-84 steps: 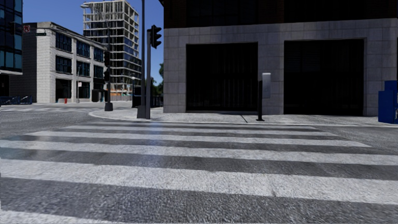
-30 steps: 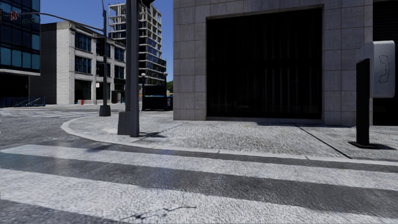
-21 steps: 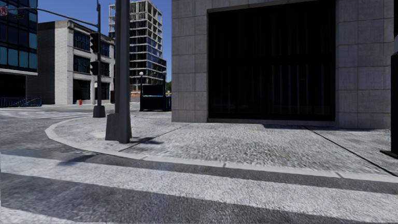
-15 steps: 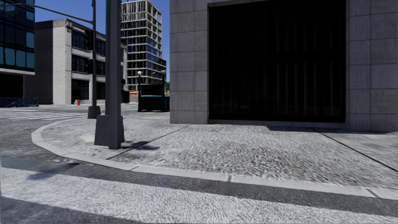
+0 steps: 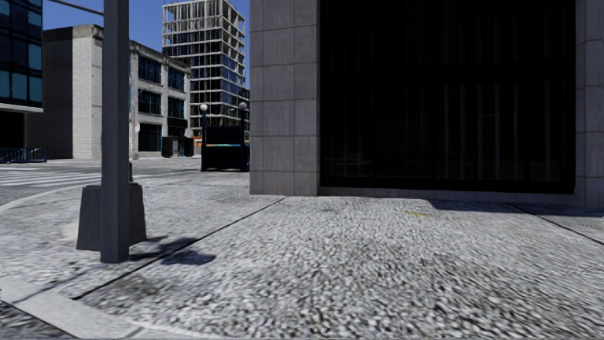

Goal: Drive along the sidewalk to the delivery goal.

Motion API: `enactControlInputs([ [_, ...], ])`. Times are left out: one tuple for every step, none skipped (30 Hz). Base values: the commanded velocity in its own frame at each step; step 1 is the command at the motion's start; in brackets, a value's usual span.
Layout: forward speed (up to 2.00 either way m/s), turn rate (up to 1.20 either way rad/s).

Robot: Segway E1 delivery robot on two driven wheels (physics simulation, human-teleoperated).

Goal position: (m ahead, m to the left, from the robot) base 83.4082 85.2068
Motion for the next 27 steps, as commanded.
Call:
enactControlInputs([
  [2.0, 0.0],
  [2.0, 0.0],
  [2.0, 0.0],
  [2.0, 0.0],
  [2.0, 0.0],
  [2.0, 0.0],
  [1.88, 0.0],
  [1.63, 0.0],
  [1.56, 0.0],
  [1.54, 0.0],
  [1.54, 0.0],
  [1.54, 0.0],
  [1.54, 0.02],
  [1.53, 0.07],
  [1.48, 0.13],
  [1.4, 0.18],
  [1.36, 0.24],
  [1.36, 0.24],
  [1.35, 0.31],
  [1.35, 0.35],
  [1.34, 0.36],
  [1.33, 0.37],
  [1.33, 0.37],
  [1.31, 0.37],
  [1.28, 0.38],
  [1.26, 0.41],
  [1.26, 0.46],
])
